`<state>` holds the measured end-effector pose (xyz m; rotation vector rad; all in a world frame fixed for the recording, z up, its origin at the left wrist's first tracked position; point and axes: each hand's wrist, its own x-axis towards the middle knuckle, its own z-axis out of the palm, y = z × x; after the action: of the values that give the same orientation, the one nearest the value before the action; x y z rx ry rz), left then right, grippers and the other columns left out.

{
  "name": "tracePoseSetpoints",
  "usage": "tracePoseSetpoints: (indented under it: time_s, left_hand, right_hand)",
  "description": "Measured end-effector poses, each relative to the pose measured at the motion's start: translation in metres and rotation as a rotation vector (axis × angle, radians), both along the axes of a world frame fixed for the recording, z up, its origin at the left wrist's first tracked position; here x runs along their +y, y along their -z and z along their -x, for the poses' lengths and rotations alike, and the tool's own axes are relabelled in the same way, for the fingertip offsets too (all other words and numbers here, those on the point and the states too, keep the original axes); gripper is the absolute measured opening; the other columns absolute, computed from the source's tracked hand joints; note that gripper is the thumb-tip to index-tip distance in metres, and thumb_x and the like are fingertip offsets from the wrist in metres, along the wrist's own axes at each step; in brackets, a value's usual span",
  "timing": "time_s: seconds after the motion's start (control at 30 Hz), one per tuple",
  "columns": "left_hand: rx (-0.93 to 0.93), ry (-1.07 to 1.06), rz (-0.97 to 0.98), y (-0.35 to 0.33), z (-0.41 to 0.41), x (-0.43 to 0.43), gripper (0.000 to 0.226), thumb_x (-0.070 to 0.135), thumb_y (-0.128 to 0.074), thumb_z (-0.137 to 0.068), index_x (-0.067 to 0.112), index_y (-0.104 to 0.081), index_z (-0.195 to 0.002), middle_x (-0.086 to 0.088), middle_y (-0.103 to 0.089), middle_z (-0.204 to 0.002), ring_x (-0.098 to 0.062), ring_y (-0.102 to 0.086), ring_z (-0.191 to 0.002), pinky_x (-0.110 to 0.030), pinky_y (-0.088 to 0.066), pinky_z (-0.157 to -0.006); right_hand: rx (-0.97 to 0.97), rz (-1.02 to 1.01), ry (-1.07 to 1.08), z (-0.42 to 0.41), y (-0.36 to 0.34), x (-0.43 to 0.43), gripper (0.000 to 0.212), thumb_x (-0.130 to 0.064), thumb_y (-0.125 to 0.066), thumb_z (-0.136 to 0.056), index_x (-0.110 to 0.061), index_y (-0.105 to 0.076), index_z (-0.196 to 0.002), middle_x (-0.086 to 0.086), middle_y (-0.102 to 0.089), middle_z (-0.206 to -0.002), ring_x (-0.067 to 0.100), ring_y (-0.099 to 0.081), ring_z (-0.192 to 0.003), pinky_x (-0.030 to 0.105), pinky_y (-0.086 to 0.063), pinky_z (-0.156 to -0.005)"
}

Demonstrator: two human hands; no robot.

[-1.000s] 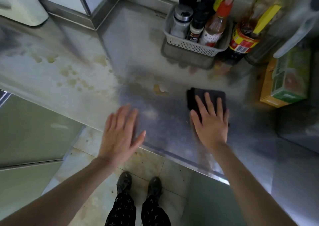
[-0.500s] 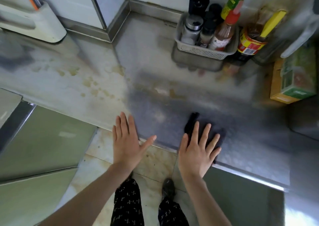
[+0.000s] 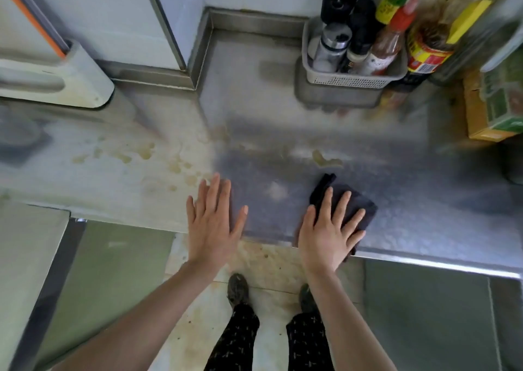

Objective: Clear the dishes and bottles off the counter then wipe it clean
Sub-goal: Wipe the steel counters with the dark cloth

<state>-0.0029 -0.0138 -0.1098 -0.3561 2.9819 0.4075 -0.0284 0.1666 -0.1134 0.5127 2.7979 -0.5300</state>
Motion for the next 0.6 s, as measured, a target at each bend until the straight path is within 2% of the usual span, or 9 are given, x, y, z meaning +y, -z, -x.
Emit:
tracePoseSetpoints:
  time_s: [0.13, 0.2, 0.27, 0.33, 0.4, 0.43, 0.5, 0.6]
  left_hand:
    - [0.01, 0.141, 0.027, 0.006, 0.027, -0.011, 0.056, 0.045, -0.025, -0.092, 0.016, -0.038, -0.138, -0.003, -0.031, -0.15, -0.027, -0.025, -0.138, -0.047, -0.015, -0.109]
    - [0.014, 0.203, 0.037, 0.011, 0.035, -0.013, 0.053, 0.042, -0.029, -0.092, 0.015, -0.041, -0.136, -0.005, -0.034, -0.149, -0.027, -0.028, -0.137, -0.047, -0.02, -0.106]
    - [0.022, 0.229, 0.037, 0.014, 0.037, -0.014, 0.053, 0.04, -0.031, -0.091, 0.013, -0.042, -0.135, -0.007, -0.035, -0.148, -0.028, -0.03, -0.136, -0.048, -0.023, -0.105]
    - [0.032, 0.23, 0.041, 0.015, 0.037, -0.014, 0.051, 0.037, -0.032, -0.091, 0.012, -0.044, -0.134, -0.008, -0.038, -0.146, -0.028, -0.032, -0.135, -0.049, -0.025, -0.103]
    - [0.038, 0.226, 0.041, 0.015, 0.037, -0.014, 0.051, 0.036, -0.032, -0.091, 0.011, -0.045, -0.133, -0.008, -0.039, -0.145, -0.028, -0.033, -0.134, -0.049, -0.026, -0.103]
    - [0.037, 0.224, 0.036, 0.014, 0.037, -0.014, 0.051, 0.035, -0.031, -0.091, 0.012, -0.045, -0.133, -0.008, -0.039, -0.145, -0.028, -0.033, -0.135, -0.049, -0.026, -0.103]
    - [0.035, 0.225, 0.024, 0.013, 0.037, -0.013, 0.051, 0.035, -0.031, -0.09, 0.012, -0.045, -0.134, -0.008, -0.039, -0.146, -0.027, -0.033, -0.135, -0.05, -0.026, -0.103]
    - [0.031, 0.212, 0.0, 0.012, 0.037, -0.012, 0.052, 0.035, -0.03, -0.09, 0.013, -0.044, -0.135, -0.007, -0.038, -0.147, -0.026, -0.03, -0.136, -0.052, -0.025, -0.105]
  right_hand:
    - [0.112, -0.108, -0.452, -0.023, 0.005, -0.029, 0.052, -0.05, -0.027, -0.095, -0.032, -0.031, -0.144, -0.001, -0.031, -0.152, 0.037, -0.025, -0.14, 0.054, -0.014, -0.109]
    - [0.102, -0.15, -0.491, -0.014, 0.009, -0.006, 0.053, -0.053, -0.025, -0.095, -0.035, -0.031, -0.144, -0.003, -0.031, -0.152, 0.034, -0.025, -0.141, 0.053, -0.016, -0.11]
    - [0.073, -0.189, -0.384, 0.002, 0.009, 0.022, 0.057, -0.057, -0.018, -0.092, -0.038, -0.022, -0.146, -0.007, -0.018, -0.156, 0.03, -0.012, -0.145, 0.051, -0.011, -0.115]
    - [0.057, -0.165, -0.175, 0.022, 0.009, 0.039, 0.061, -0.058, -0.014, -0.09, -0.038, -0.018, -0.147, -0.008, -0.009, -0.158, 0.028, -0.001, -0.146, 0.05, -0.004, -0.117]
    - [0.075, -0.124, 0.029, 0.033, 0.009, 0.03, 0.061, -0.056, -0.015, -0.089, -0.037, -0.017, -0.148, -0.007, -0.007, -0.159, 0.029, 0.002, -0.145, 0.051, -0.001, -0.116]
    - [0.072, -0.107, 0.062, 0.032, 0.008, 0.015, 0.06, -0.055, -0.016, -0.09, -0.037, -0.016, -0.148, -0.006, -0.006, -0.159, 0.03, 0.003, -0.145, 0.052, 0.0, -0.116]
    - [0.097, -0.112, -0.079, 0.018, 0.008, -0.018, 0.057, -0.053, -0.018, -0.093, -0.037, -0.017, -0.147, -0.005, -0.011, -0.158, 0.033, -0.002, -0.145, 0.053, -0.001, -0.116]
    - [0.163, -0.162, -0.486, -0.005, 0.012, -0.029, 0.051, -0.051, -0.029, -0.095, -0.035, -0.032, -0.144, -0.003, -0.029, -0.152, 0.035, -0.024, -0.141, 0.054, -0.013, -0.111]
